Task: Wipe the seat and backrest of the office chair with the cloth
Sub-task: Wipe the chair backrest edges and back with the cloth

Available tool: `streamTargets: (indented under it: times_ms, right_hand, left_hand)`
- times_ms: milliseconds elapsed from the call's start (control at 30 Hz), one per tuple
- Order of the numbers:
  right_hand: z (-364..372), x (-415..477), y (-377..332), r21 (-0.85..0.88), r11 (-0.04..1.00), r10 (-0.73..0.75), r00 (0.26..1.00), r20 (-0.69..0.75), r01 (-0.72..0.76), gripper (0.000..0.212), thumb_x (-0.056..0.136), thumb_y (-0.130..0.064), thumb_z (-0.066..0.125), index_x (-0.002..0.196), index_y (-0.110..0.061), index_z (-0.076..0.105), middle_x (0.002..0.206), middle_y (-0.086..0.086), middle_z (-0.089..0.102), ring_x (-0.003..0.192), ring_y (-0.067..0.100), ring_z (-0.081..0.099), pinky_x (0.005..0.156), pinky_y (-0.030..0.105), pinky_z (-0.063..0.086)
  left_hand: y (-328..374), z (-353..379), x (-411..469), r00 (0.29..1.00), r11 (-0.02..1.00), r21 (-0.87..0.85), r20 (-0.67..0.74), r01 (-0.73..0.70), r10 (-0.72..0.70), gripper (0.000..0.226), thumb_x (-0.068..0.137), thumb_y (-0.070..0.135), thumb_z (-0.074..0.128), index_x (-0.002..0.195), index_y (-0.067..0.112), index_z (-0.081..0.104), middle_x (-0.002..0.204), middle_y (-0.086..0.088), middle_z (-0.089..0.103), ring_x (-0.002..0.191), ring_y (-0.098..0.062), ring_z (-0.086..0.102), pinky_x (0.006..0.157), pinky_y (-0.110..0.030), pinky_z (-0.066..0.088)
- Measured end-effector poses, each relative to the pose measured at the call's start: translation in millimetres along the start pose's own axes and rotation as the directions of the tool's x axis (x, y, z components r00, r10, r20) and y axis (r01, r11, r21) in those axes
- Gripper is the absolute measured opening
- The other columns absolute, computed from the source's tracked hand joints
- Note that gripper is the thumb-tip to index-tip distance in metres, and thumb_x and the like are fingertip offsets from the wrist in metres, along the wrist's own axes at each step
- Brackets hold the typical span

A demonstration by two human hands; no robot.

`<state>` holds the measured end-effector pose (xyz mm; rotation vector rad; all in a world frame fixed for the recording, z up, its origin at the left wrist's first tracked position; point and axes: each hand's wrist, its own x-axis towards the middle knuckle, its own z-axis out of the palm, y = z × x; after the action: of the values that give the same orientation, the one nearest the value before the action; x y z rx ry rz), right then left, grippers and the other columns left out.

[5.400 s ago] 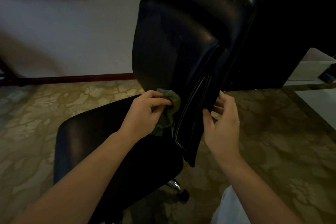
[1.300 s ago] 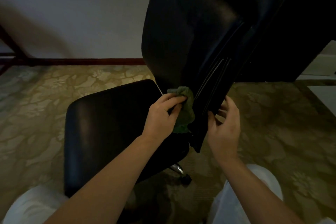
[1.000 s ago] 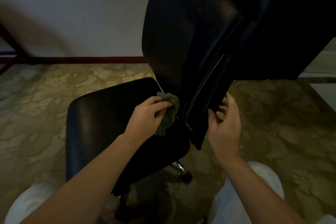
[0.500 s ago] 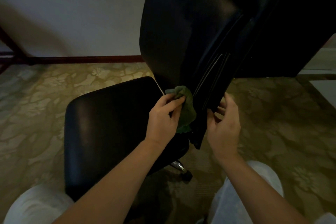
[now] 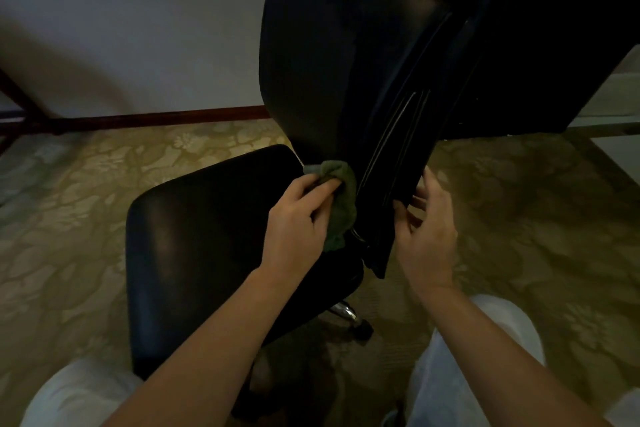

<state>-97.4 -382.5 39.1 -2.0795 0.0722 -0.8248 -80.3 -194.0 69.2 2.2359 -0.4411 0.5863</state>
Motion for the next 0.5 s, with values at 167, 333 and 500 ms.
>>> streamTargets:
  times_ms: [167,333,500]
  right_hand:
    - [1.8,-0.9,-3.0,-0.017,1.000,-0.003,1.000,-0.017,0.003,0.059,0.098,-0.015,0.061,0.151,-0.018,0.035,0.125,0.007,0.053,0.107,0.015,0.060,0.082,0.042,0.059]
    - [12.2,-5.3,-8.0,-0.091,0.996,-0.001,0.998,-0.060,-0.004,0.063,0.096,-0.011,0.060,0.152,-0.017,0.030,0.122,0.009,0.051,0.105,0.023,0.062,0.077,0.045,0.059]
    - [9.5,-5.5,-6.9,-0.089,0.996,-0.005,0.999,-0.039,0.002,0.065,0.096,-0.012,0.060,0.153,-0.018,0.029,0.122,0.007,0.050,0.105,0.021,0.061,0.079,0.044,0.059]
  left_hand:
    - [12.2,14.5,1.6,0.994,0.977,-0.186,0.006,0.105,-0.106,0.029,0.099,0.008,0.060,0.127,0.011,0.068,0.129,0.000,0.059,0.119,-0.005,0.055,0.101,-0.015,0.048]
    - [2.1,25.1,-15.2,0.984,0.968,-0.177,0.023,0.176,-0.175,0.027,0.098,0.008,0.061,0.124,0.011,0.070,0.125,0.007,0.057,0.118,-0.006,0.056,0.098,-0.012,0.048]
    - [-27.4,16.7,-35.0,0.918,0.945,-0.087,0.280,0.314,-0.279,0.026,0.099,0.008,0.060,0.121,0.015,0.071,0.129,0.008,0.054,0.121,-0.005,0.051,0.097,0.003,0.034]
